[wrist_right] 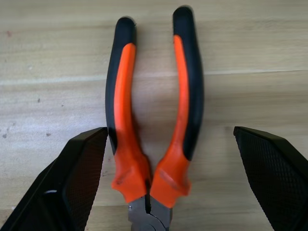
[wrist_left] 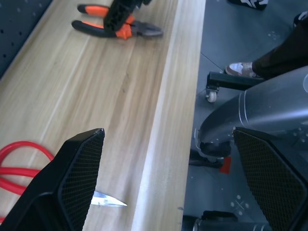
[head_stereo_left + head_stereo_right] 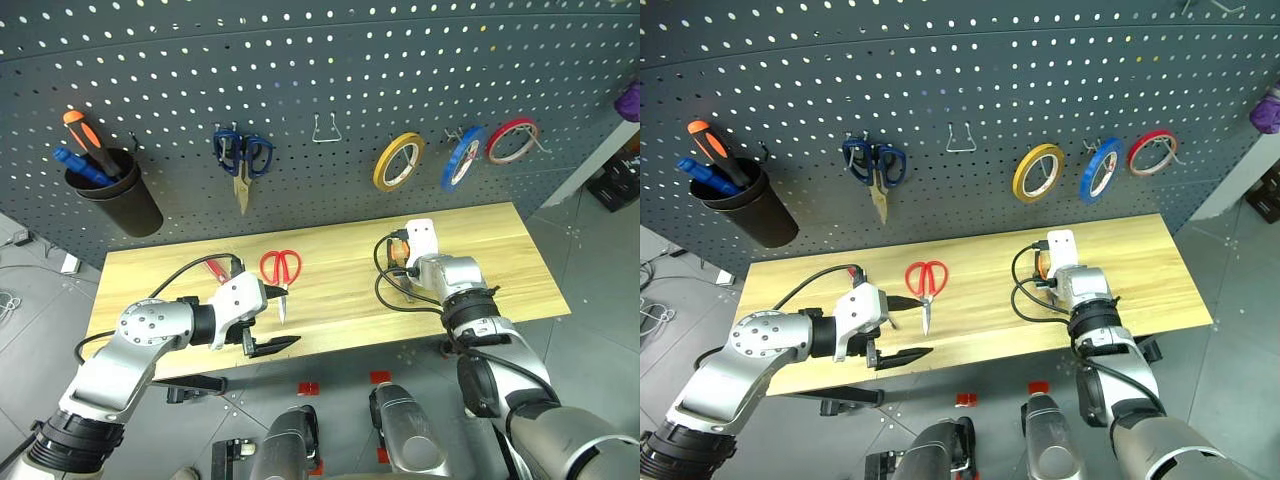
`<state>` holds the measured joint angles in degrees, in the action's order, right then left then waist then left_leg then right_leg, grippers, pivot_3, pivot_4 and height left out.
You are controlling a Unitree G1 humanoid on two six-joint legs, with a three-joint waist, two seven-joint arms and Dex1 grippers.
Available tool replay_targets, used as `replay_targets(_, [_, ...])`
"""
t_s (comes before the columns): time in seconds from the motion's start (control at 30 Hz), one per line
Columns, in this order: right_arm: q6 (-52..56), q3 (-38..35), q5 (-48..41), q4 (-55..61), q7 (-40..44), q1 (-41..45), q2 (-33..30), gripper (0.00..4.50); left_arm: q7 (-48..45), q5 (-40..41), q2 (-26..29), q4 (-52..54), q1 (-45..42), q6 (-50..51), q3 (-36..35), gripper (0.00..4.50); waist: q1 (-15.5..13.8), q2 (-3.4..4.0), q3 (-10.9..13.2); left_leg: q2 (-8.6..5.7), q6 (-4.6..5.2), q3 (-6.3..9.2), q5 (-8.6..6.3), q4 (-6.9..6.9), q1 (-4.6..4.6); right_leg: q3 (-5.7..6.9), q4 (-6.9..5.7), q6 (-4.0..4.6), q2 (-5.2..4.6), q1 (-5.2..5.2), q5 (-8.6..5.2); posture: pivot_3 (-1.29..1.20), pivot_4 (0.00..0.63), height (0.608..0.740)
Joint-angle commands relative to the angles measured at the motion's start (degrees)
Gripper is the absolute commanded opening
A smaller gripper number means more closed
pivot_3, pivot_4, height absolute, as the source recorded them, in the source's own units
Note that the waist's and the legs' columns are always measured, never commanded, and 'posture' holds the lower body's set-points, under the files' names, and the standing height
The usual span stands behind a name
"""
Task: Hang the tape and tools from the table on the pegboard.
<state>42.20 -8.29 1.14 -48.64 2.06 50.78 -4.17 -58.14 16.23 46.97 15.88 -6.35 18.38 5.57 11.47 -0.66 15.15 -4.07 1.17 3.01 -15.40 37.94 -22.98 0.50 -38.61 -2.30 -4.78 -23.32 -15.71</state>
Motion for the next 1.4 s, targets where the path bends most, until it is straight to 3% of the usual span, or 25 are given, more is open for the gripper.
replay_targets(0.03, [-3.35,-0.58,-1.15,-2.92,0.28,2.83,-1.18,4.47,0.57,0.52,-0.25,1.90,0.30,-0.12,-1.61,4.50,-0.05,0.00,0.00,0.00,0.00,0.00,0.00,0.00,0.00,0.00,0.00,0.00,0.00,0.00,0.00,-0.28,0.269,0.740])
replay_targets(0.17, [-4.29,0.97,-0.82,-2.30,1.26,3.26,-1.40,4.47,1.13,0.41,-0.43,2.24,0.49,0.00,-1.84,4.50,-0.06,0.00,0.00,0.00,0.00,-0.03,0.00,0.01,0.00,-0.01,0.00,0.00,-0.01,0.00,0.00,-0.28,0.268,0.740])
replay_targets(0.5, [7.76,4.55,-1.30,18.83,2.29,-5.50,0.94,4.47,0.85,0.88,0.09,3.11,3.75,0.69,-2.73,4.50,-0.20,0.00,0.00,0.03,0.00,0.00,0.00,-0.01,0.01,-0.02,-0.01,0.00,0.00,-0.01,0.00,-0.29,0.271,0.740])
replay_targets(0.8, [1.76,4.64,-0.74,10.76,-0.64,-4.48,2.57,4.47,-0.14,-1.07,0.51,0.73,3.17,-0.49,-1.89,4.50,-0.17,0.01,0.01,0.03,0.00,-0.01,0.00,-0.01,0.01,-0.01,-0.01,0.00,0.00,-0.03,0.00,-0.29,0.270,0.740])
replay_targets(1.07, [-4.96,5.17,0.30,-2.81,-0.71,1.51,-0.26,4.47,0.33,-1.34,-0.02,0.57,3.33,-0.78,-1.87,4.50,-0.13,0.01,0.01,0.03,0.00,-0.01,0.00,-0.01,0.02,0.00,0.00,0.00,0.00,-0.01,0.00,-0.29,0.269,0.740])
replay_targets(1.4, [1.10,4.08,-1.74,2.94,0.02,-0.74,-1.44,4.47,1.38,-1.12,-0.17,1.21,4.84,-1.01,-2.47,4.50,-0.13,0.00,0.01,0.05,0.00,-0.03,0.00,-0.02,0.01,-0.01,-0.01,0.00,0.01,-0.02,0.00,-0.29,0.269,0.740])
